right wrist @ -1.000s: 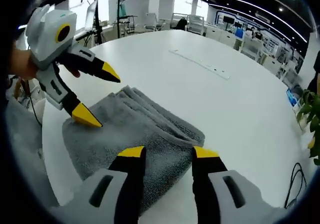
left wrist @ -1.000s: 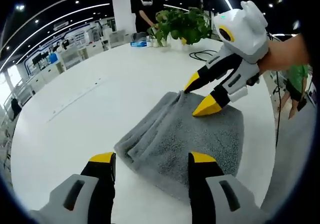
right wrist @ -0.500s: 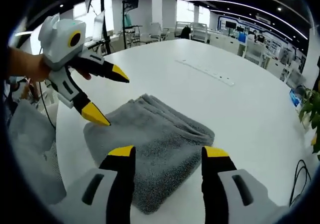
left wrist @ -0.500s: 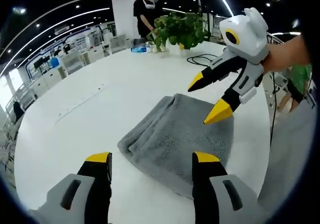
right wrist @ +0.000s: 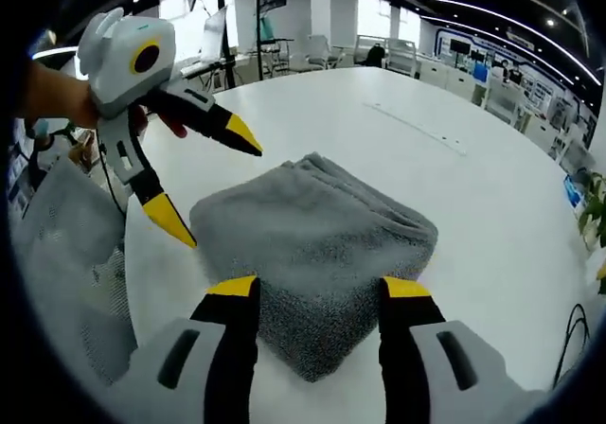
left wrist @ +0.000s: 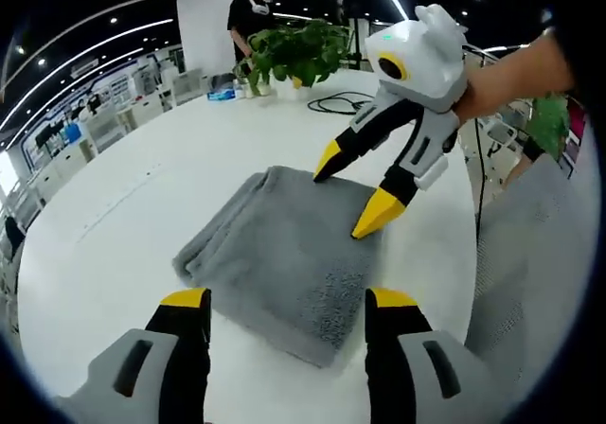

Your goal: Fold the towel on the table until its edges align and the towel forms a compact rectangular stack.

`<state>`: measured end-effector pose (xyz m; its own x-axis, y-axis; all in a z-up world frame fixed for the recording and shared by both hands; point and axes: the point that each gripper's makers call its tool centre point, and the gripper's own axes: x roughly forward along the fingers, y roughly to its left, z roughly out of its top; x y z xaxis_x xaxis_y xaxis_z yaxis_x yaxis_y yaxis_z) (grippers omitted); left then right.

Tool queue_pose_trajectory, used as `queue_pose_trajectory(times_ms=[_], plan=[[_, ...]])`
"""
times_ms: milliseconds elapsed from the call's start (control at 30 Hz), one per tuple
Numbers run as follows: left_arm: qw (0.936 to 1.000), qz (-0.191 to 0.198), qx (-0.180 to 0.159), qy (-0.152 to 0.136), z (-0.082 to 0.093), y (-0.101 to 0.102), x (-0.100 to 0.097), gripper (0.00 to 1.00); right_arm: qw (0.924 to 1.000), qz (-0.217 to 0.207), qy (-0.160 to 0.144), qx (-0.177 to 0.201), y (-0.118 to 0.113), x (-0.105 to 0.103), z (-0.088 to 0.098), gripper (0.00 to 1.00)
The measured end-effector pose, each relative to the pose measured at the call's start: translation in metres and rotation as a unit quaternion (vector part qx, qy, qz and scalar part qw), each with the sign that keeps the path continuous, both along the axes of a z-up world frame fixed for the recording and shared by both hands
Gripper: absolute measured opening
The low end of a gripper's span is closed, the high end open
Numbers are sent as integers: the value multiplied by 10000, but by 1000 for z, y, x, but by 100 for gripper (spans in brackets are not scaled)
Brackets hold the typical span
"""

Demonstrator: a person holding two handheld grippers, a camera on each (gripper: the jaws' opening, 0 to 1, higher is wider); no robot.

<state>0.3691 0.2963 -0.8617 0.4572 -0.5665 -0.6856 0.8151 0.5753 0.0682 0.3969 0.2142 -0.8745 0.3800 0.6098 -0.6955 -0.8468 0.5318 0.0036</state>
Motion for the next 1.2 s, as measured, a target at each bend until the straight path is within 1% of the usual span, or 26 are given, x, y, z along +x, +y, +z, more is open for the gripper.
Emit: queue_pose_trajectory(times_ms=[133, 233, 267, 333, 367, 400, 467, 533, 633, 667, 700, 767, 967, 1033, 1067, 1133, 1167, 1200], plan=[[9999, -115, 36, 55, -4, -7, -7, 65, 9997, 218, 79, -20, -2, -11, 0, 47], [9994, -291, 123, 150, -10, -12, -15, 60, 9990, 410, 51, -165, -3, -22, -7, 48], [9985, -378, 319, 243, -17, -10, -19, 58, 9989, 425, 53, -204, -4, -23, -10, 49], [9973, -487, 464, 288, -24, -9, -22, 56, 9984, 484, 6, -279, -3, -28, -13, 50], [9968, -549, 535, 228, -27, -8, -22, 55, 9982, 500, -42, -318, -2, -29, -15, 51], [9969, -535, 532, 206, -27, -8, -21, 55, 9980, 513, -76, -360, -1, -30, -16, 52], [9975, -471, 481, 232, -25, -8, -20, 55, 9975, 524, -150, -451, -1, -30, -19, 52], [9978, -396, 464, 254, -25, -7, -17, 52, 9975, 463, -170, -507, -1, -28, -24, 51], [9950, -515, 859, 55, -29, 1, -10, 42, 9967, 476, -218, -614, -1, -27, -26, 49], [9950, -476, 880, 14, -30, 2, -8, 40, 9959, 509, -248, -709, -3, -26, -28, 49], [9952, -488, 836, 104, -31, -1, -8, 41, 9947, 542, -288, -831, -4, -24, -30, 48], [9951, -478, 854, 124, -33, -1, -7, 42, 9938, 564, -306, -909, -3, -24, -28, 46], [9944, -454, 955, 14, -34, 3, 4, 48, 9938, 393, -307, -998, -3, -18, -32, 45], [9940, -411, 1012, -1, -34, 6, 10, 51, 9934, 344, -326, -1041, -2, -15, -34, 44], [9944, -375, 986, 0, -33, 6, 12, 52, 9932, 334, -344, -1059, -2, -13, -34, 44], [9974, -220, 692, 33, -27, 4, 15, 52, 9933, 273, -344, -1073, -2, -9, -34, 44], [9984, -147, 548, 29, -24, 4, 17, 52, 9939, 227, -319, -1030, -2, -8, -32, 44], [9992, -96, 400, 24, -21, 4, 18, 52, 9960, 152, -237, -849, -1, -7, -30, 45]])
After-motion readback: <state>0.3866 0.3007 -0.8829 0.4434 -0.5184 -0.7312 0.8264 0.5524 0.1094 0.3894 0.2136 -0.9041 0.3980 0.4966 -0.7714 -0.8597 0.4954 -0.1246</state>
